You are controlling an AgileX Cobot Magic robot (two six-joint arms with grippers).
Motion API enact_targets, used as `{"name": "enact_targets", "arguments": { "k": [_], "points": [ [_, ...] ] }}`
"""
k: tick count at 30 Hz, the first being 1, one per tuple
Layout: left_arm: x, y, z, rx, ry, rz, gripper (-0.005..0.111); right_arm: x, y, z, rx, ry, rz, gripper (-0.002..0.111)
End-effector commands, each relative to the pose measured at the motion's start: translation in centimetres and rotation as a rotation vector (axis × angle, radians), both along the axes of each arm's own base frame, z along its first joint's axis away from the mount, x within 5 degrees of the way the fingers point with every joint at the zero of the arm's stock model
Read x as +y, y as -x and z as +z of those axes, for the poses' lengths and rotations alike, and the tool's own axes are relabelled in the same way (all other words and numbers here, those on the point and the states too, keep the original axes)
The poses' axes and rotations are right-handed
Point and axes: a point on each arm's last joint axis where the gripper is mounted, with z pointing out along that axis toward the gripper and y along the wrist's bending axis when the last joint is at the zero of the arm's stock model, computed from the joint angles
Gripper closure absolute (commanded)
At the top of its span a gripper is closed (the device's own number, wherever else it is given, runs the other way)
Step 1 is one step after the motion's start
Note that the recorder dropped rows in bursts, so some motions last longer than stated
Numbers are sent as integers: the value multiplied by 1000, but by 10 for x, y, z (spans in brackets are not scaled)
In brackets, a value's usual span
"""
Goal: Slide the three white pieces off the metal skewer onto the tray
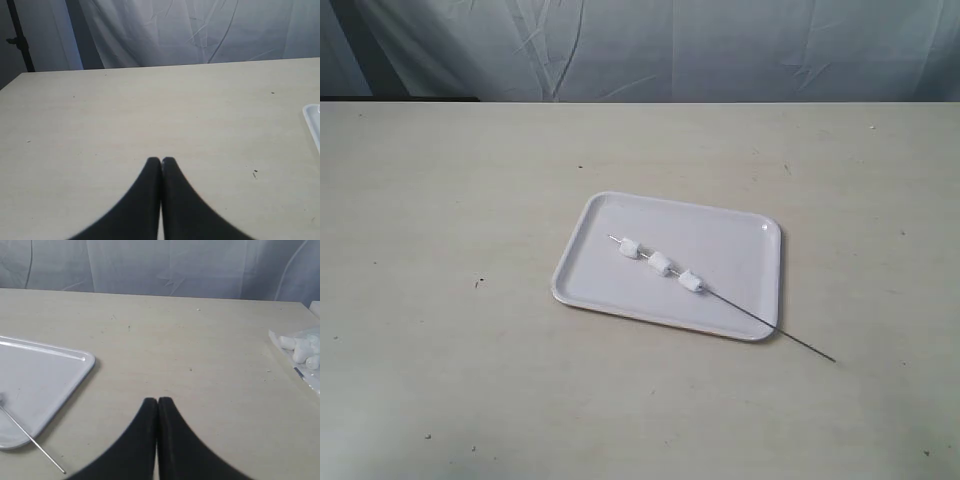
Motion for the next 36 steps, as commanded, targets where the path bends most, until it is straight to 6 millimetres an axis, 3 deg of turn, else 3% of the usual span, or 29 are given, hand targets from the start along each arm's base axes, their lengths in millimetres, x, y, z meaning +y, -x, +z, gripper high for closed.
{"name": "enact_targets", "arguments": {
  "k": [1, 19, 24, 36],
  "points": [
    [0, 0, 0, -13, 0, 1, 107, 0, 0, 0, -9, 1, -6, 108],
    [0, 0, 0, -13, 0, 1, 107, -2, -1, 4, -60, 85, -6, 108],
    [2, -1, 5, -67, -92, 4, 107, -3, -1, 6, -82, 110, -5, 108],
    [1, -2, 15, -185, -135, -1, 107, 1, 0, 46, -520, -85, 9, 108]
  ]
}}
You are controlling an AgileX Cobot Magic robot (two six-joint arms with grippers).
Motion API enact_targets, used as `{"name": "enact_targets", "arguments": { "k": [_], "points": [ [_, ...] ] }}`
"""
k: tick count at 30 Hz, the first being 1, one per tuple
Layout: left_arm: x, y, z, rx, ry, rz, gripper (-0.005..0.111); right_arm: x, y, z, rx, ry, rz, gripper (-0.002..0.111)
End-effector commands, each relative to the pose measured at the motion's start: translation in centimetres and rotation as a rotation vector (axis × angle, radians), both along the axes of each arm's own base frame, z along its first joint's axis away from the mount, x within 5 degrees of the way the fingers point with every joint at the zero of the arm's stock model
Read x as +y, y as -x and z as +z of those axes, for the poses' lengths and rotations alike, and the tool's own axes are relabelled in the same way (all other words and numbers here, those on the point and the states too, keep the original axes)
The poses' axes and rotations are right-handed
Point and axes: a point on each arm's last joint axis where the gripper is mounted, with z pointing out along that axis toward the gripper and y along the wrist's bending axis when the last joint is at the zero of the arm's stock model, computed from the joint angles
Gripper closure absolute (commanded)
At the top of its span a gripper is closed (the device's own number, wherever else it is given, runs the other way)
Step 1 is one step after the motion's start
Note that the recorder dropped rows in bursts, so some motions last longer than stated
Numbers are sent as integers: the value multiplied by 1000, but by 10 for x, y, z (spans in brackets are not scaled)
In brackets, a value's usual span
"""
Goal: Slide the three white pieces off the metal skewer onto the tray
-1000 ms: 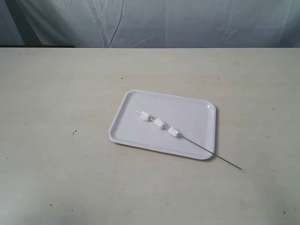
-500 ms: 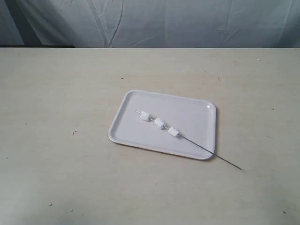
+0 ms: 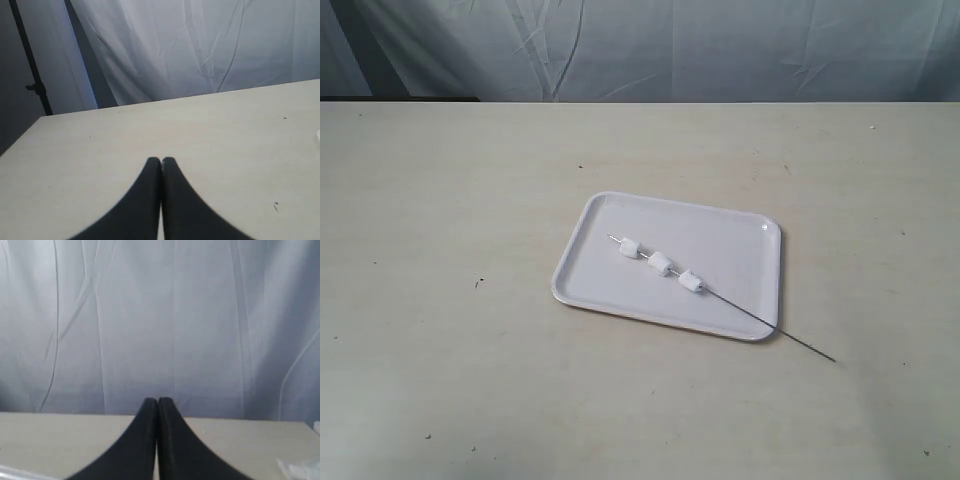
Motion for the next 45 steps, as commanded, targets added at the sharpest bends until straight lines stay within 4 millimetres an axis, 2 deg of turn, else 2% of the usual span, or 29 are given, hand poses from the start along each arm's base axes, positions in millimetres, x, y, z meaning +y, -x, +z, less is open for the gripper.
{"name": "enact_targets", "arguments": {
  "k": [1, 4, 6, 8, 9, 11, 13, 15, 17, 24, 26, 29, 33, 34, 37, 38, 39, 42, 45],
  "points": [
    [0, 0, 8, -99, -38, -6, 107, -1, 2, 8, -94, -29, -3, 108],
    [-1, 0, 11, -132, -37, -9, 107, -1, 3, 9, -111, -43, -3, 108],
    [-1, 0, 11, -140, -17, -11, 107, -2, 3, 11, -120, -153, 6, 108],
    [-1, 0, 14, -174, -22, -14, 107, -5, 4, 15, -155, -397, 33, 108],
    [-2, 0, 17, -208, -21, -17, 107, -6, 5, 17, -188, -433, 37, 108],
    [-2, 1, 22, -264, 36, -24, 107, -9, 9, 26, -294, -435, 35, 108],
    [-2, 2, 26, -304, 42, -29, 107, -9, 10, 28, -321, -422, 37, 108],
    [-3, 2, 30, -350, 57, -33, 107, -8, 10, 28, -322, -408, 39, 108],
    [-2, 4, 34, -394, 150, -32, 107, -8, 9, 28, -316, -415, 42, 108],
    [-1, 4, 37, -426, 163, -34, 107, -7, 7, 23, -262, -413, 42, 108],
    [-1, 4, 37, -427, 252, -37, 107, -6, 7, 22, -241, -412, 42, 108],
    [-1, 4, 34, -400, 256, -35, 107, -6, 7, 22, -240, -384, 43, 108],
    [0, 7, 44, -517, 271, -44, 107, -4, 7, 22, -245, -314, 48, 108],
    [2, 10, 49, -584, 320, -40, 107, -2, 7, 24, -253, -295, 58, 108],
    [3, 16, 59, -712, 282, -39, 107, 3, 11, 46, -307, -99, 68, 108],
    [3, 17, 60, -727, 291, -37, 107, 3, 12, 51, -316, -90, 68, 108],
    [6, 17, 61, -736, 382, -36, 107, 3, 11, 58, -312, -95, 68, 108],
    [3, 17, 71, -663, 554, -89, 107, 3, 4, 67, -247, -136, 70, 108],
    [-3, 16, 84, -536, 525, -126, 100, 3, -7, 73, -159, -131, 56, 108]
  ]
}}
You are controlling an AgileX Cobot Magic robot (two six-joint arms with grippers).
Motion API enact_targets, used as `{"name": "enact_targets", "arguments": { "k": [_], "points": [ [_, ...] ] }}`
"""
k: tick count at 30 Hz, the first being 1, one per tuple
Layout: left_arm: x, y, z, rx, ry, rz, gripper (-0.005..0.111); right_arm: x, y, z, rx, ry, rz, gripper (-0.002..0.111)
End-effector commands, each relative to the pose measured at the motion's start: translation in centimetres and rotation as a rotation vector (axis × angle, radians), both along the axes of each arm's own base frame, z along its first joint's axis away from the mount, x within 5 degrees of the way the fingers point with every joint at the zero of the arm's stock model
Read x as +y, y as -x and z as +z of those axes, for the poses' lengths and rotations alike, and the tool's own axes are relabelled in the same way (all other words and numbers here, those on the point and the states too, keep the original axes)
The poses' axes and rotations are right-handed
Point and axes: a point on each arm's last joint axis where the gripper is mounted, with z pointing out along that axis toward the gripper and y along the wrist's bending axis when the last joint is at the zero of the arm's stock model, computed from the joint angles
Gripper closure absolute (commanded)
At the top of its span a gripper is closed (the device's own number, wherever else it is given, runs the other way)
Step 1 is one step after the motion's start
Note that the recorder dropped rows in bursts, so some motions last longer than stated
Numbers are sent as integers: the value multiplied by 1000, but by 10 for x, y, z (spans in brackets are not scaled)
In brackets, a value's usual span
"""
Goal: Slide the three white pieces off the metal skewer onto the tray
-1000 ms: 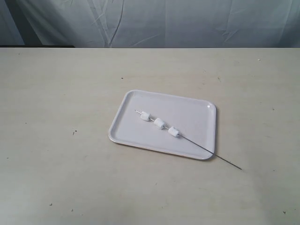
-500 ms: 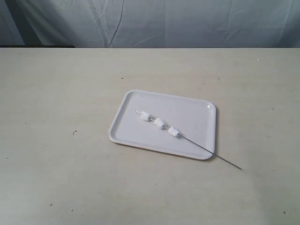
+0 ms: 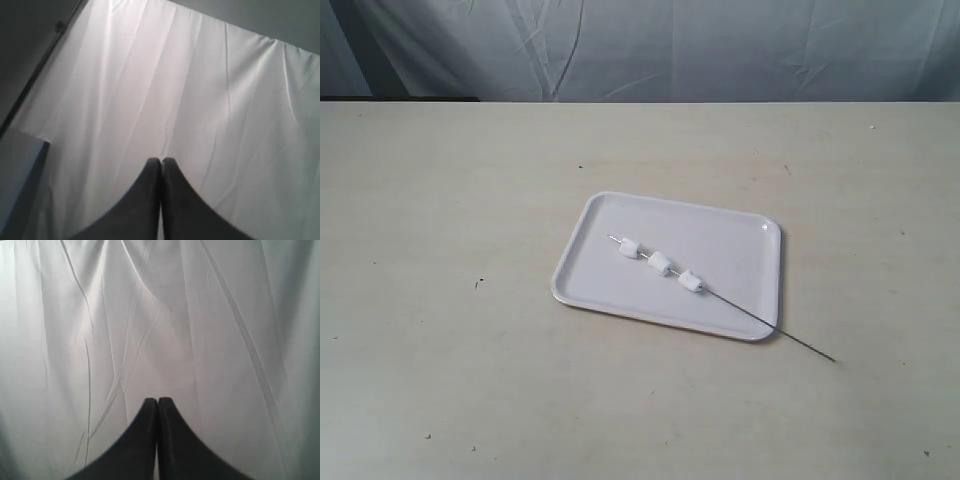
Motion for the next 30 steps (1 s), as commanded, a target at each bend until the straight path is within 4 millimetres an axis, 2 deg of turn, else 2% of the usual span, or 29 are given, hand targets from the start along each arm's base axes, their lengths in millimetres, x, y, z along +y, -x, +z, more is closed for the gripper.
{"name": "enact_targets", "arguments": {
  "k": [1, 5, 8, 13, 19, 26, 30],
  "points": [
    [-7, 0, 21, 126, -15, -81, 96, 0, -17, 8, 140, 14, -15, 108],
    [-9, -6, 37, 206, -47, -86, 80, 0, -38, 15, 295, 57, -37, 108],
    [-11, -19, 39, 265, -81, -96, 70, 0, -56, 19, 423, 85, -54, 108],
    [-25, -52, 28, 417, -182, -232, 70, 14, -91, 22, 578, 188, 21, 108],
    [-43, -90, 4, 685, -307, -462, 76, 42, -129, 10, 781, 415, 127, 108],
    [-51, -119, -10, 835, -381, -590, 80, 75, -161, -15, 975, 610, 235, 108],
    [-54, -131, -12, 874, -414, -648, 84, 92, -176, -37, 1084, 712, 301, 108]
  ]
}}
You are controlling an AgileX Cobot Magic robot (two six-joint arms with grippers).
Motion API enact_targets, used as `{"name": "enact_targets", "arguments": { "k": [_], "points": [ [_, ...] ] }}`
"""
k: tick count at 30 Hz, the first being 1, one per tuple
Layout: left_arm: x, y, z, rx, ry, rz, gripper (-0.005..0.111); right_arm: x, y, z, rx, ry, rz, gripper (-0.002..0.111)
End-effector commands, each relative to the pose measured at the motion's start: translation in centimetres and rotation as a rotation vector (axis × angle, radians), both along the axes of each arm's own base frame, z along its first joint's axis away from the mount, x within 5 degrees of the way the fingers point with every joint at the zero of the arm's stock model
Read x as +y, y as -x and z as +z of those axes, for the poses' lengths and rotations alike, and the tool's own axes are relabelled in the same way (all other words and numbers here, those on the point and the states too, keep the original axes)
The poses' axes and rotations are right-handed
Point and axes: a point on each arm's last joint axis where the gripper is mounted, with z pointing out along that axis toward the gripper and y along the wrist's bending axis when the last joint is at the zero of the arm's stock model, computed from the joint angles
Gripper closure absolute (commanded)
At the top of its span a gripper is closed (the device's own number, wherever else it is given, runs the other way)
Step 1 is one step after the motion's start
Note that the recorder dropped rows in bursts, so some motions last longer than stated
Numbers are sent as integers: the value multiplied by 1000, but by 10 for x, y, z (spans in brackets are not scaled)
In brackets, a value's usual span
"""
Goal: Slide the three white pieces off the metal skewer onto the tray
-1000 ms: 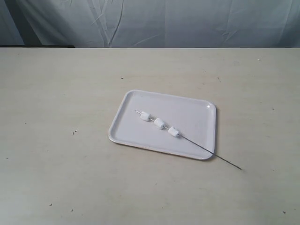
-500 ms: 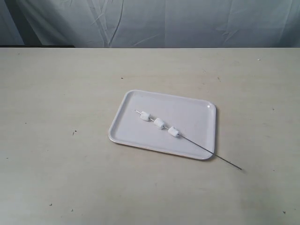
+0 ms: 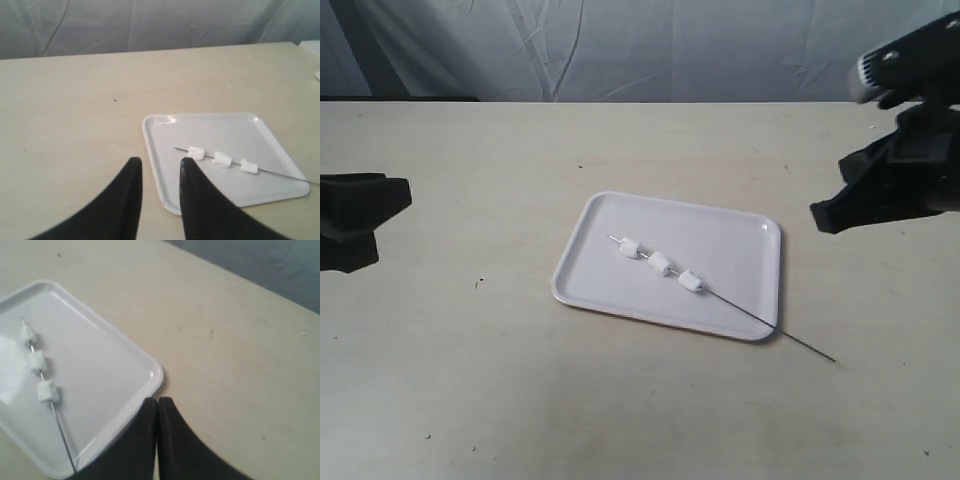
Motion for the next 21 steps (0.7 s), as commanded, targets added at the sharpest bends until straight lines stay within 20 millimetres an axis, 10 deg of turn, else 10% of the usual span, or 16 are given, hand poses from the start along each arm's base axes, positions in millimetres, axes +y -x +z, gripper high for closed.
{"name": "enact_targets", "arguments": {
  "k": [1, 4, 11, 21],
  "points": [
    [-5, -12, -2, 49, -5, -71, 84, 17, -16, -24, 138, 92, 82, 108],
    [-7, -18, -5, 82, -15, -115, 84, 27, -27, -40, 256, 102, 109, 105],
    [-5, -39, -14, 150, -54, -108, 84, 43, -51, -61, 398, 84, 109, 58],
    [-5, -62, -47, 316, -26, -116, 82, 61, -68, -97, 523, 116, 253, 75]
  ]
}}
